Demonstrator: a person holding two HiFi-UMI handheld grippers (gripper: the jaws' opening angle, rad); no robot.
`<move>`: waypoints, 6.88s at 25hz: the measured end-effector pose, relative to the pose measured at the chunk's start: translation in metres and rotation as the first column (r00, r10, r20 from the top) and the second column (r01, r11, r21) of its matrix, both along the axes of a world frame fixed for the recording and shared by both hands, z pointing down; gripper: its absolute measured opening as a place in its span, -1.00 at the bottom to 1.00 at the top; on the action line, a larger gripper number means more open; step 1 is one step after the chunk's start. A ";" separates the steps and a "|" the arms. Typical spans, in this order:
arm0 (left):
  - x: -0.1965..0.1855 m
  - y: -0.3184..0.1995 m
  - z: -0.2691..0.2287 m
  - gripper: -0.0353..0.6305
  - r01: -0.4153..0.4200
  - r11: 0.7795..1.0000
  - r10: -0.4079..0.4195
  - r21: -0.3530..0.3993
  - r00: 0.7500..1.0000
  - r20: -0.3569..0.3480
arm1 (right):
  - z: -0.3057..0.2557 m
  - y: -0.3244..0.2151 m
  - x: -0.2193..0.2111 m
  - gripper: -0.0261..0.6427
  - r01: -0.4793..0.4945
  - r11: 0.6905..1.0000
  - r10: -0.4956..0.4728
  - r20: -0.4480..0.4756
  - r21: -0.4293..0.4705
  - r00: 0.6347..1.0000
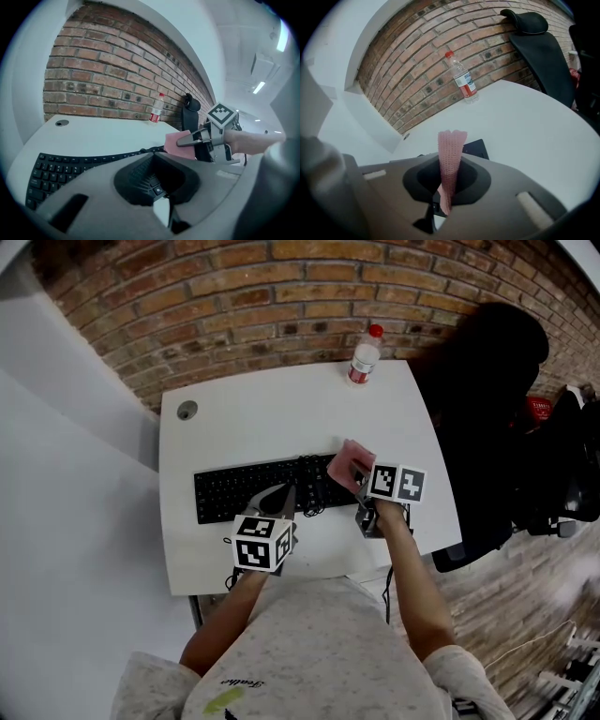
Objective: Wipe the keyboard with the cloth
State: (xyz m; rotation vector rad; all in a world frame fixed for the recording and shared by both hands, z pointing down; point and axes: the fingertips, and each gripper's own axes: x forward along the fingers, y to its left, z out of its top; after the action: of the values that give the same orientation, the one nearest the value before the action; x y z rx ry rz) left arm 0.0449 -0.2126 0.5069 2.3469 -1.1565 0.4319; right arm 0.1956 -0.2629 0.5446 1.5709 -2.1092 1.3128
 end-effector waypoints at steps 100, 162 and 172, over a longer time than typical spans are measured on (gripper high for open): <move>-0.128 0.062 0.011 -0.90 0.200 0.979 -0.200 -0.044 0.980 0.011 | -0.004 0.073 -0.243 -0.84 0.353 0.934 -0.357 0.138 0.056 0.924; 0.074 0.035 0.024 -0.90 -0.096 0.993 0.096 -0.062 0.995 -0.003 | 0.001 0.078 -0.004 -0.84 0.090 0.994 -0.093 0.036 0.068 0.995; 0.105 0.036 0.025 -0.91 -0.107 0.992 0.106 -0.060 0.994 -0.010 | 0.005 0.083 0.033 -0.84 0.075 0.995 -0.076 0.006 0.067 0.997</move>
State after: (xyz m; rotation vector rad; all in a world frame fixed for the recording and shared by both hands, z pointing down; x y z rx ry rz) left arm 0.1503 -0.1764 0.5322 2.3634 -1.0043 0.4886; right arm 0.2286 -0.1796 0.5492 1.4972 -2.2165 1.2382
